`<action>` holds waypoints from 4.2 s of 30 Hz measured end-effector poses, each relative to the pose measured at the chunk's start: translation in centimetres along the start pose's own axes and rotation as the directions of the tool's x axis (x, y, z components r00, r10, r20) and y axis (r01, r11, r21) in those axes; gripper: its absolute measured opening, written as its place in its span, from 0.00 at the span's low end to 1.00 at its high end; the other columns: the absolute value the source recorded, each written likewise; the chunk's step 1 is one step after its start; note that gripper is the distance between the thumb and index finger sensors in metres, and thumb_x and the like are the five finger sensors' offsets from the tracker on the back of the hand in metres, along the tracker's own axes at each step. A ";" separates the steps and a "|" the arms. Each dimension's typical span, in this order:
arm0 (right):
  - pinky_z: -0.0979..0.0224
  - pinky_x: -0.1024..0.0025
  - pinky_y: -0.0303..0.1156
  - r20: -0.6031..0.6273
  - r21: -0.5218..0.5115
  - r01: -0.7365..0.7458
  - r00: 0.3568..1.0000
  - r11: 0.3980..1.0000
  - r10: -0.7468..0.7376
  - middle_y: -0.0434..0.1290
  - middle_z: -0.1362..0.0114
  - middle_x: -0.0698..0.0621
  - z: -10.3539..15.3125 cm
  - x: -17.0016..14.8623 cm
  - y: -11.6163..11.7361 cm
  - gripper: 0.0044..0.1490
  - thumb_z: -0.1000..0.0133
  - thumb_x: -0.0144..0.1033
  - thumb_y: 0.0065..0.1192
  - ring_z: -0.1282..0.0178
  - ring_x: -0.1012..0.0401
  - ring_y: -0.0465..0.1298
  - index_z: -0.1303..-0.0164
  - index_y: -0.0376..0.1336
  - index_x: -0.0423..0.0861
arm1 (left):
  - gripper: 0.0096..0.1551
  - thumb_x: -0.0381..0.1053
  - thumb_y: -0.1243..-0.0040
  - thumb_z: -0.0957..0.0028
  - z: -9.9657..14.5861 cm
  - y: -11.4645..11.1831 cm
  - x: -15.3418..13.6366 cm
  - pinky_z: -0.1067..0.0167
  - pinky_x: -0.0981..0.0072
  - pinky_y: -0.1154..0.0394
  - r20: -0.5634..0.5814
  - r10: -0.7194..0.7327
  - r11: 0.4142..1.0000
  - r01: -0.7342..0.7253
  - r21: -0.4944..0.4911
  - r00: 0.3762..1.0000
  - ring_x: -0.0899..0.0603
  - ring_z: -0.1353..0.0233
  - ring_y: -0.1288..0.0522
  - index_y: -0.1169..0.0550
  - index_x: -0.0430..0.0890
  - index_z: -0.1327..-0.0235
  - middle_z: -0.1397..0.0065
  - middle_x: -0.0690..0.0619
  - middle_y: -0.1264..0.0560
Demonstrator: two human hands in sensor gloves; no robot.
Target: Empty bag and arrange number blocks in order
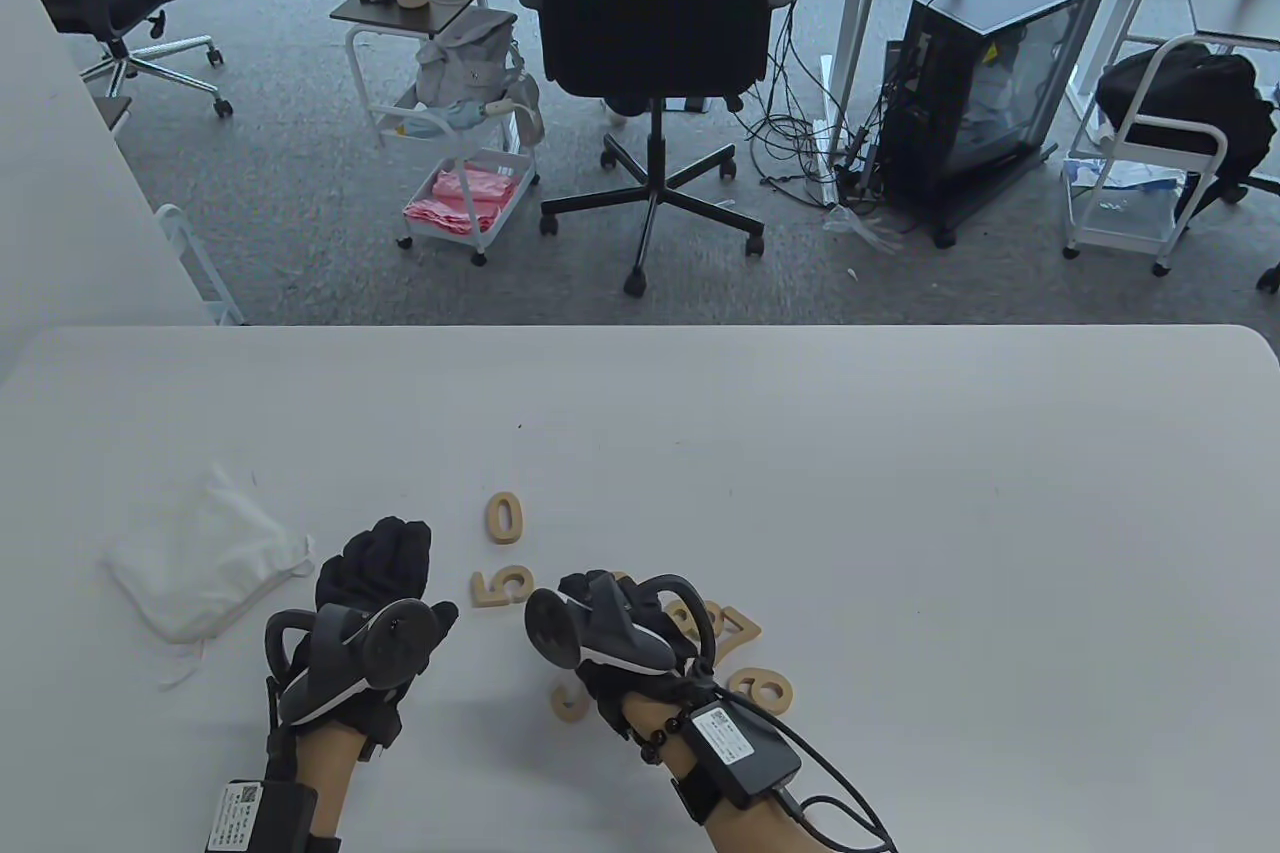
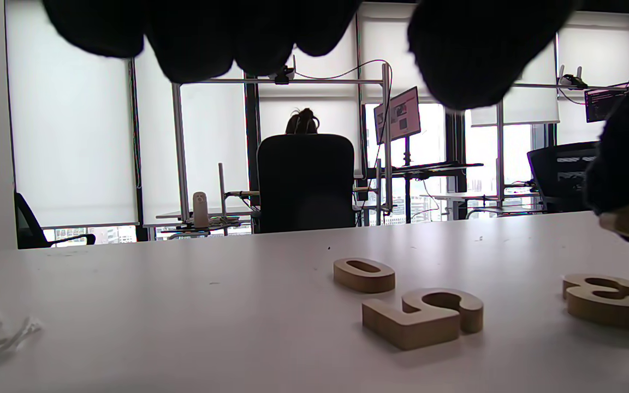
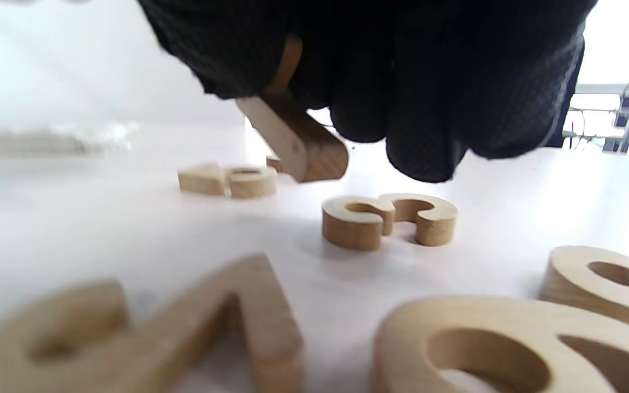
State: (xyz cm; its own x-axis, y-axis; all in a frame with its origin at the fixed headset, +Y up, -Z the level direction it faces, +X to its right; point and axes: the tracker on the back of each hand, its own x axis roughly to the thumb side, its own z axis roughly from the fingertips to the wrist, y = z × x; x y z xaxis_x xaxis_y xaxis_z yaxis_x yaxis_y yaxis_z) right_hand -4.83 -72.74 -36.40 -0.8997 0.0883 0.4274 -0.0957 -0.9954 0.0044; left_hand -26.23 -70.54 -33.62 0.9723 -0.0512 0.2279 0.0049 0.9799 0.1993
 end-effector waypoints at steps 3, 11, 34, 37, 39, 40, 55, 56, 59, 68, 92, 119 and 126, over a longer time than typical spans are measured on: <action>0.42 0.50 0.88 -0.013 -0.053 0.211 0.977 0.976 -0.212 0.70 0.31 0.34 0.6 -1.7 -1.1 0.29 0.42 0.38 0.60 0.43 0.43 0.87 0.35 0.60 0.35 | 0.50 0.60 0.38 0.48 0.0 0.0 -0.1 0.31 0.25 0.35 -0.003 0.003 1.000 -0.003 0.000 1.000 0.22 0.23 0.33 0.40 0.35 0.19 0.19 0.30 0.41; 0.50 0.64 0.91 -0.029 -0.208 0.449 0.885 0.869 -0.464 0.73 0.35 0.37 1.5 -4.8 -2.8 0.30 0.45 0.39 0.67 0.54 0.59 0.88 0.37 0.62 0.38 | 0.50 0.60 0.37 0.48 0.1 0.1 -0.2 0.31 0.25 0.35 -0.009 0.002 1.000 -0.002 0.002 1.000 0.22 0.23 0.33 0.40 0.35 0.19 0.19 0.30 0.41; 0.47 0.59 0.92 -0.190 -0.124 -0.071 0.981 0.990 0.047 0.74 0.34 0.34 -8.8 0.0 -2.2 0.23 0.48 0.26 0.75 0.47 0.51 0.88 0.42 0.75 0.41 | 0.50 0.60 0.37 0.48 0.0 0.1 -1.5 0.31 0.25 0.35 -0.052 0.036 0.999 -0.035 0.005 0.998 0.22 0.23 0.33 0.39 0.35 0.19 0.19 0.30 0.40; 0.46 0.60 0.92 -0.204 -0.087 -0.119 0.974 0.989 0.099 0.74 0.34 0.34 -11.1 0.4 -1.0 0.23 0.48 0.26 0.74 0.48 0.51 0.88 0.42 0.75 0.41 | 0.50 0.60 0.37 0.48 -0.1 -0.1 -2.0 0.31 0.25 0.35 -0.069 0.047 0.999 -0.047 0.000 0.996 0.22 0.23 0.33 0.39 0.35 0.19 0.19 0.29 0.40; 0.46 0.59 0.91 -0.224 -0.082 -0.147 0.966 0.986 0.126 0.74 0.34 0.35 -12.1 0.6 -0.3 0.24 0.48 0.26 0.74 0.48 0.51 0.88 0.40 0.74 0.41 | 0.50 0.60 0.37 0.48 -0.1 -0.2 -2.2 0.31 0.25 0.35 -0.075 0.052 0.999 -0.052 -0.005 0.996 0.22 0.23 0.33 0.39 0.35 0.19 0.19 0.30 0.41; 0.46 0.60 0.91 -0.226 -0.069 -0.155 0.965 0.986 0.136 0.74 0.34 0.35 -12.7 0.6 0.1 0.25 0.48 0.26 0.74 0.48 0.51 0.88 0.40 0.74 0.41 | 0.50 0.60 0.37 0.48 -0.2 -0.2 -2.4 0.31 0.25 0.35 -0.079 0.051 0.999 -0.052 -0.008 0.996 0.22 0.23 0.33 0.39 0.35 0.19 0.19 0.30 0.40; 0.45 0.61 0.91 -0.195 0.141 -0.122 0.969 0.982 0.149 0.72 0.31 0.34 -16.5 0.6 3.5 0.28 0.49 0.30 0.76 0.48 0.53 0.88 0.38 0.72 0.39 | 0.51 0.60 0.37 0.48 0.2 0.2 -3.0 0.31 0.25 0.35 -0.106 0.082 0.997 -0.082 0.005 0.991 0.22 0.23 0.33 0.39 0.35 0.19 0.19 0.29 0.41; 0.45 0.61 0.91 -0.182 0.144 -0.126 0.972 0.981 0.152 0.72 0.30 0.34 -16.5 0.5 3.5 0.29 0.49 0.30 0.76 0.48 0.53 0.88 0.37 0.72 0.39 | 0.50 0.60 0.37 0.48 0.1 0.2 -3.0 0.31 0.25 0.35 -0.106 0.084 0.996 -0.084 0.004 0.991 0.22 0.23 0.33 0.39 0.35 0.19 0.19 0.30 0.40; 0.42 0.61 0.90 -0.179 0.186 -0.067 0.979 0.980 0.101 0.70 0.28 0.33 -16.4 0.2 3.6 0.31 0.49 0.30 0.76 0.45 0.53 0.87 0.35 0.70 0.38 | 0.51 0.60 0.37 0.48 0.2 0.2 -2.9 0.31 0.25 0.35 -0.104 0.083 0.997 -0.083 0.004 0.991 0.22 0.23 0.33 0.39 0.35 0.19 0.19 0.29 0.41; 0.40 0.61 0.89 -0.149 0.216 -0.079 0.982 0.973 0.113 0.69 0.27 0.34 -16.3 0.1 3.6 0.32 0.48 0.28 0.74 0.43 0.54 0.86 0.32 0.68 0.38 | 0.51 0.60 0.37 0.48 0.2 0.2 -3.0 0.31 0.25 0.35 -0.103 0.085 0.996 -0.084 0.009 0.991 0.22 0.23 0.33 0.39 0.35 0.19 0.19 0.30 0.40; 0.27 0.34 0.71 0.108 0.019 0.086 0.990 0.996 -0.088 0.63 0.20 0.31 1.3 -2.7 -6.9 0.42 0.44 0.52 0.63 0.26 0.31 0.71 0.22 0.61 0.42 | 0.51 0.61 0.37 0.48 0.2 0.3 -2.5 0.31 0.24 0.35 -0.084 0.062 0.998 -0.062 0.005 0.995 0.21 0.23 0.33 0.39 0.35 0.19 0.19 0.29 0.41; 0.26 0.24 0.59 0.190 0.208 -0.361 0.927 0.909 0.324 0.67 0.24 0.25 4.4 4.4 5.5 0.44 0.44 0.54 0.55 0.24 0.25 0.62 0.21 0.59 0.41 | 0.51 0.60 0.37 0.48 0.3 0.5 -2.4 0.31 0.24 0.35 -0.090 0.062 0.998 -0.061 0.017 0.994 0.21 0.24 0.33 0.39 0.35 0.19 0.19 0.29 0.41; 0.27 0.25 0.61 0.182 0.128 -0.375 0.919 0.918 0.350 0.71 0.27 0.28 4.3 4.8 5.8 0.42 0.44 0.53 0.57 0.26 0.28 0.67 0.26 0.64 0.40 | 0.51 0.60 0.37 0.48 0.3 0.5 -2.4 0.31 0.24 0.35 -0.087 0.061 0.998 -0.060 0.017 0.994 0.21 0.24 0.33 0.39 0.35 0.19 0.19 0.29 0.41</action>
State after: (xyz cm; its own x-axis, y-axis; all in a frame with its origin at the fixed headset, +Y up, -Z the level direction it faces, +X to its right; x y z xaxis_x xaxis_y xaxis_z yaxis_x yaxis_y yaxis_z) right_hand -7.86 -78.25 -30.48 -0.7827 -0.2739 0.5589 0.3043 -0.9517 -0.0403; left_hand -28.64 -69.95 -33.78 0.9875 0.0259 0.1555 -0.0573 0.9779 0.2012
